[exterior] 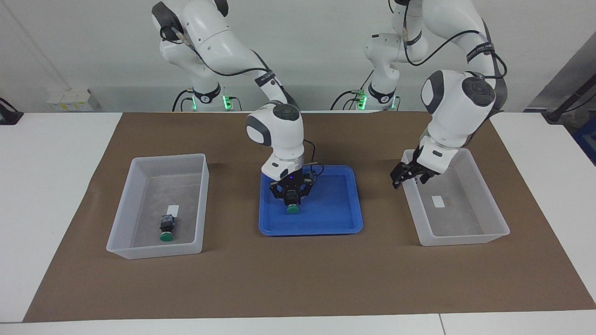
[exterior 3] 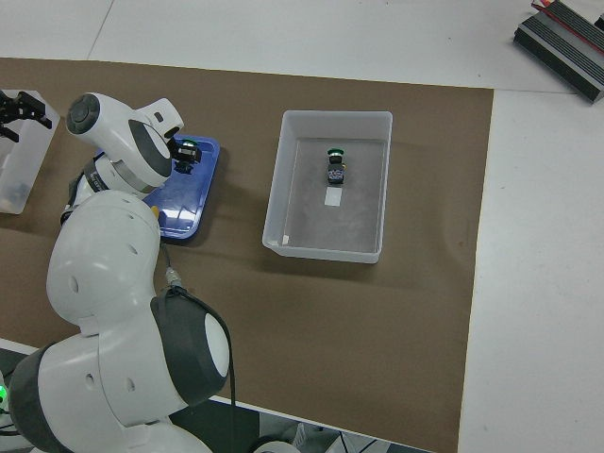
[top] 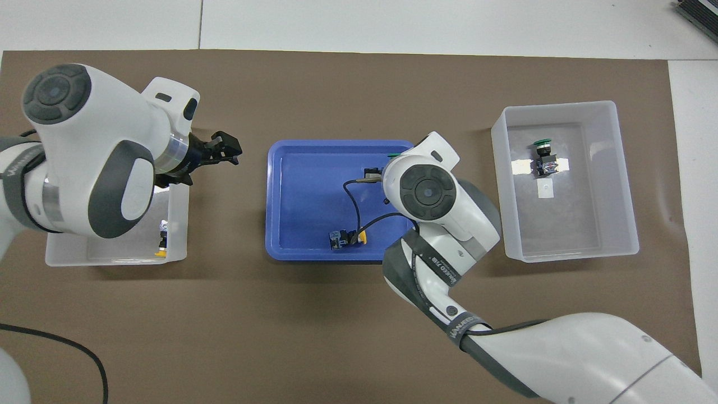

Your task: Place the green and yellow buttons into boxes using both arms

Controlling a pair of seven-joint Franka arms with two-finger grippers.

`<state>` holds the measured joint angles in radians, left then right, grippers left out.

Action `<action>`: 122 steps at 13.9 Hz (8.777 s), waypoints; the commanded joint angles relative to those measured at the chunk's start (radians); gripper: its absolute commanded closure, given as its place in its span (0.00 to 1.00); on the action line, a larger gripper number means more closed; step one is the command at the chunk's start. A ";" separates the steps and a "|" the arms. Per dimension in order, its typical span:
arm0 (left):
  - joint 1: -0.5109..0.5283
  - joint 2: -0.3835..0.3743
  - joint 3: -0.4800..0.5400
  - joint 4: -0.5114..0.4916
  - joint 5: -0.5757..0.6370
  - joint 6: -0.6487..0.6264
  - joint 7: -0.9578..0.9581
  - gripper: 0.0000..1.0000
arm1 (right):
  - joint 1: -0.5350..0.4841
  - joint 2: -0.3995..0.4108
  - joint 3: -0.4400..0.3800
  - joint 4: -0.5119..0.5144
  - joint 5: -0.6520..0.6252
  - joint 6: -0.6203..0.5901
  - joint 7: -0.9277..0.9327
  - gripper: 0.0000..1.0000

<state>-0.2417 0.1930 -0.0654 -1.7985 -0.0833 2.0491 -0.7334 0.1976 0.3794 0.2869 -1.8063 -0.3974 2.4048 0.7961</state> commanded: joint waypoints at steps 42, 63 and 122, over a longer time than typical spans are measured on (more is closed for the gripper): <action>-0.430 0.180 0.018 -0.159 0.138 0.379 -1.752 0.64 | -0.484 -0.290 0.086 0.008 0.281 -0.366 -0.538 0.00; -0.076 0.189 0.009 0.295 0.171 -0.049 -0.949 1.00 | -0.488 -0.338 0.106 0.061 0.281 -0.473 -0.552 0.00; 0.318 -0.202 -0.077 0.191 0.105 -0.394 0.795 0.00 | -0.164 -0.412 -0.255 0.131 0.384 -0.770 -0.652 0.00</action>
<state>0.0717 0.0252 -0.1489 -1.5737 0.0164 1.6616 0.0611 0.0457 -0.0069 0.0316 -1.6509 -0.0420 1.6380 0.1703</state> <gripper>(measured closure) 0.000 0.000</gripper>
